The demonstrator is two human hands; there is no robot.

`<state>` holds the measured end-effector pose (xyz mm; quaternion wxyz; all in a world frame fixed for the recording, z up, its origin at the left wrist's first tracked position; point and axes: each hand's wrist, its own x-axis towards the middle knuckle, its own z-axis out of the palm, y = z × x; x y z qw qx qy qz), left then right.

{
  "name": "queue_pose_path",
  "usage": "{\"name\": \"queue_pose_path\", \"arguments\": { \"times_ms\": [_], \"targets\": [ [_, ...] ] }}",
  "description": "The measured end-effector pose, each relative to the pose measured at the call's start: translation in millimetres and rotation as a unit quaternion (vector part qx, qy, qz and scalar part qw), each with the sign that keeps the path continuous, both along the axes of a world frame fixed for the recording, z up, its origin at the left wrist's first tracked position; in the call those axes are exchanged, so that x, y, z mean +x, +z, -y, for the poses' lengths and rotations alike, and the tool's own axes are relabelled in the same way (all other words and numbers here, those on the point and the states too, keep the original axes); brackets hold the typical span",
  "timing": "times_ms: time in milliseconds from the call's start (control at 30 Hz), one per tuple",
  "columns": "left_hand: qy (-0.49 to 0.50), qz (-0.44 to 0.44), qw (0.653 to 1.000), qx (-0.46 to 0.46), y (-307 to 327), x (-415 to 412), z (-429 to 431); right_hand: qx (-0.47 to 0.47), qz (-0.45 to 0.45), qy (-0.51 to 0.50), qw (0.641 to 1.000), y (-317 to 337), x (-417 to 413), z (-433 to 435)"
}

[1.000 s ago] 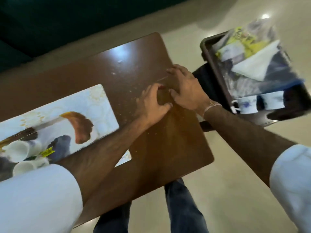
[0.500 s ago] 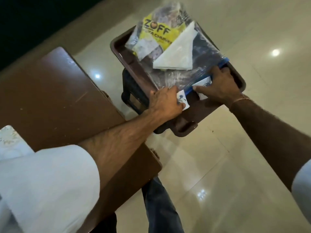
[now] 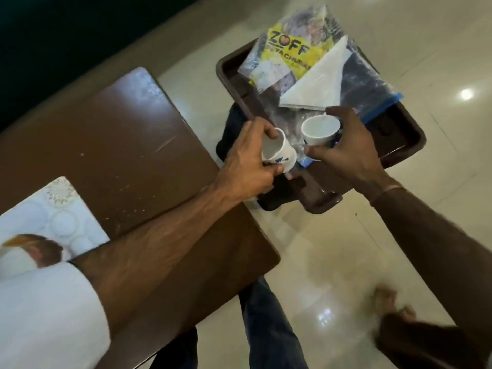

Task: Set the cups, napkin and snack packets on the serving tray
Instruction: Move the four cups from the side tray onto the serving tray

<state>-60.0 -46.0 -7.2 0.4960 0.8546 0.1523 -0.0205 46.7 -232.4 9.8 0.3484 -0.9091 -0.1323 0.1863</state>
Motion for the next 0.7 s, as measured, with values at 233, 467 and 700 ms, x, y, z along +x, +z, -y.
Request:
{"name": "queue_pose_path", "arguments": {
  "times_ms": [233,467,700],
  "targets": [
    [0.016,-0.047,0.997,0.057,20,-109,-127,0.065,-0.040,0.061,0.995,7,-105,-105],
    [-0.036,-0.101,0.988,0.111,27,-246,-240,0.062,-0.103,0.132,0.984,7,-240,-208],
    [-0.116,-0.123,0.968,0.187,13,-361,-325,0.069,-0.171,0.181,0.966,-10,-381,-295]
  ]
}}
